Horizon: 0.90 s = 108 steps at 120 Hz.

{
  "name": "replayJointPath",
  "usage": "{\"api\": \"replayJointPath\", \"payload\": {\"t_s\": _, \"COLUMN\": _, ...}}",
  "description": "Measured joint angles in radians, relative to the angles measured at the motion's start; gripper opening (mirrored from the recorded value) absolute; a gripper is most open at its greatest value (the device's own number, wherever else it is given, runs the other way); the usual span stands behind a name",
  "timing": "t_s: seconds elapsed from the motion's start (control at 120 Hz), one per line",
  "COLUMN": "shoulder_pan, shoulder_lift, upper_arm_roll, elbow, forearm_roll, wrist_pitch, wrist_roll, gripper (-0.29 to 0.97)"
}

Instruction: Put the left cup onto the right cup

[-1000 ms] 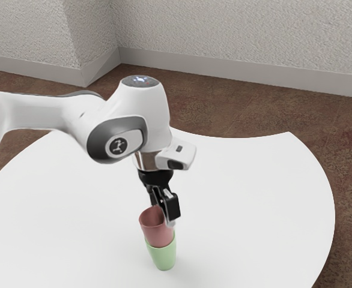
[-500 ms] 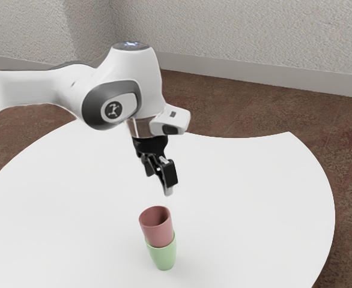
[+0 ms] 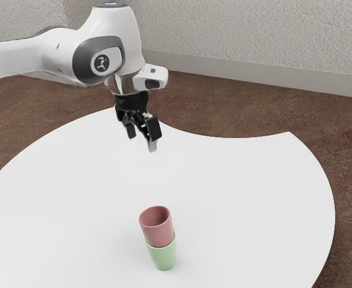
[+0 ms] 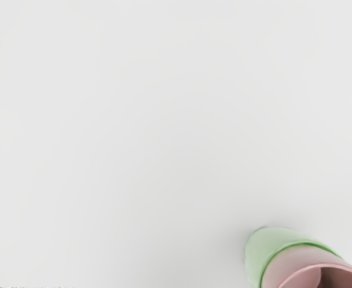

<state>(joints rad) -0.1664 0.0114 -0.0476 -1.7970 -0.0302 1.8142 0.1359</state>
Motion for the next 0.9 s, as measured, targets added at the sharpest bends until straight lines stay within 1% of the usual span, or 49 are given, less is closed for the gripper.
{"api": "replayJointPath", "payload": {"t_s": 0.125, "shoulder_pan": 0.006, "shoulder_lift": 0.037, "upper_arm_roll": 0.041, "elbow": 0.068, "forearm_roll": 0.004, "wrist_pitch": -0.032, "wrist_roll": 0.001, "gripper": 0.66}}
{"api": "replayJointPath", "payload": {"t_s": 0.308, "shoulder_pan": 0.055, "shoulder_lift": 0.069, "upper_arm_roll": 0.099, "elbow": 0.150, "forearm_roll": 0.005, "wrist_pitch": -0.085, "wrist_roll": 0.002, "gripper": 0.66}}
{"api": "replayJointPath", "payload": {"t_s": 0.4, "shoulder_pan": 0.088, "shoulder_lift": 0.079, "upper_arm_roll": 0.113, "elbow": 0.184, "forearm_roll": 0.005, "wrist_pitch": -0.112, "wrist_roll": 0.003, "gripper": 0.66}}
{"api": "replayJointPath", "payload": {"t_s": 0.642, "shoulder_pan": 0.089, "shoulder_lift": 0.086, "upper_arm_roll": 0.180, "elbow": 0.281, "forearm_roll": 0.004, "wrist_pitch": -0.190, "wrist_roll": 0.004, "gripper": 0.66}}
{"api": "replayJointPath", "payload": {"t_s": 0.75, "shoulder_pan": 0.101, "shoulder_lift": 0.081, "upper_arm_roll": 0.191, "elbow": 0.325, "forearm_roll": 0.004, "wrist_pitch": -0.233, "wrist_roll": 0.004, "gripper": 0.66}}
{"api": "replayJointPath", "payload": {"t_s": 0.9, "shoulder_pan": 0.105, "shoulder_lift": 0.071, "upper_arm_roll": 0.193, "elbow": 0.342, "forearm_roll": 0.005, "wrist_pitch": -0.270, "wrist_roll": 0.004, "gripper": 0.66}}
